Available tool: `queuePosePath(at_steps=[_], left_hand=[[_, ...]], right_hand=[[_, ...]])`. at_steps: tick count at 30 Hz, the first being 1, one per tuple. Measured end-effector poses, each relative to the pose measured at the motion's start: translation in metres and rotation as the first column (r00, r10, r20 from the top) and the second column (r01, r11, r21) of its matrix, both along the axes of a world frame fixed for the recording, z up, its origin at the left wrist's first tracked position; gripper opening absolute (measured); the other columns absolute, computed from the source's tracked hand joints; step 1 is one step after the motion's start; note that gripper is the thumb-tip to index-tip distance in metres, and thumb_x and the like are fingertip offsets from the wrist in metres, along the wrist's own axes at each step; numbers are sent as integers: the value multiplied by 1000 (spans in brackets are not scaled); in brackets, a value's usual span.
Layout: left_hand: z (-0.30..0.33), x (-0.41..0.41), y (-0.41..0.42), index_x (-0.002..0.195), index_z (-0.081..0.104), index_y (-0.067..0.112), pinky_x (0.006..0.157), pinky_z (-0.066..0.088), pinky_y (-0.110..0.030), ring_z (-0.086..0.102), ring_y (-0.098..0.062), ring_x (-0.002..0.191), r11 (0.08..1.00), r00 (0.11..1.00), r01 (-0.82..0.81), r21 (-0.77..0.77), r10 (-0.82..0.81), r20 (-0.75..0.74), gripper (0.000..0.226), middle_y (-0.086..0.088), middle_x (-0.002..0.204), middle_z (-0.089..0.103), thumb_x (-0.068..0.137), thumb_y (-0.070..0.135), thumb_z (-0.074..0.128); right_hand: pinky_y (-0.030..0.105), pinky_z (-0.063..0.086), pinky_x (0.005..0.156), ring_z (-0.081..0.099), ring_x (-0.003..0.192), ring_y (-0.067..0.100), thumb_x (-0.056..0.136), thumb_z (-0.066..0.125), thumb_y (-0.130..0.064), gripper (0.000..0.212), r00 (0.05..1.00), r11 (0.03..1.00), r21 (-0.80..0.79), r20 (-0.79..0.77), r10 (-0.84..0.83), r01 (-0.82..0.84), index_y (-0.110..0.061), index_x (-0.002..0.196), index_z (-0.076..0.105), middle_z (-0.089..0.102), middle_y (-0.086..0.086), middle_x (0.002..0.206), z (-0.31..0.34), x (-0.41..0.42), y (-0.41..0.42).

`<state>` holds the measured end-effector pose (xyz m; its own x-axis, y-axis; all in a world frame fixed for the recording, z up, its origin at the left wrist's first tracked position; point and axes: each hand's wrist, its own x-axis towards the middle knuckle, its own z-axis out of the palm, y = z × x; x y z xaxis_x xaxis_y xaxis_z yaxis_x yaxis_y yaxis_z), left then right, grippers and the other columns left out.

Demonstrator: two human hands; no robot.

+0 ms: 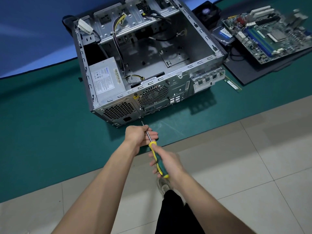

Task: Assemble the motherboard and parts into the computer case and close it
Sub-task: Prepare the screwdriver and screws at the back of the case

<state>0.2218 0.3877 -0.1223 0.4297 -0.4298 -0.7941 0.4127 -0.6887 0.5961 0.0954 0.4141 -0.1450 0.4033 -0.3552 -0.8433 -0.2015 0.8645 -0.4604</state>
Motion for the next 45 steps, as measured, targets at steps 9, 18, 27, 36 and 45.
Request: queuePosePath(at_steps=[9,18,27,36,45], left_hand=[[0,-5,-1,84,56,-2,49,56,-26,66,-17,48,999,1000,-20,-29,20,-5,24,-14,66,68,100,11,44],[-3,-5,3,84,56,-1,44,53,-24,65,-16,47,997,999,-44,-55,45,12,22,-9,57,68,99,12,46],[5,-13,9,84,55,4,45,54,-25,66,-17,50,995,998,-53,-79,50,-34,26,-7,61,70,101,18,42],[91,-40,-18,81,60,6,43,49,-23,61,-14,45,926,998,34,-376,-9,68,26,-5,61,70,99,15,44],[176,-51,-99,58,45,5,40,40,-21,45,-19,34,761,907,396,-513,-239,346,39,-5,40,45,95,16,55]], right_hand=[[18,27,31,40,36,8,90,55,-50,41,981,964,267,192,-41,-12,-13,78,70,50,-2,55,3,-15,-16],[15,21,36,34,35,11,87,60,-50,38,992,992,37,-44,121,-119,-16,70,61,46,-2,51,3,-2,-6],[26,43,52,58,51,21,81,58,-35,22,841,807,-345,-442,311,-479,-17,69,59,63,0,59,18,-17,-21],[28,37,63,63,86,27,75,57,-53,36,495,277,-452,-862,109,-848,-23,94,67,69,2,87,108,-48,-95],[30,33,61,55,80,27,83,55,-30,21,553,252,-550,-831,-65,-796,-26,67,42,58,-2,77,187,-74,-162]])
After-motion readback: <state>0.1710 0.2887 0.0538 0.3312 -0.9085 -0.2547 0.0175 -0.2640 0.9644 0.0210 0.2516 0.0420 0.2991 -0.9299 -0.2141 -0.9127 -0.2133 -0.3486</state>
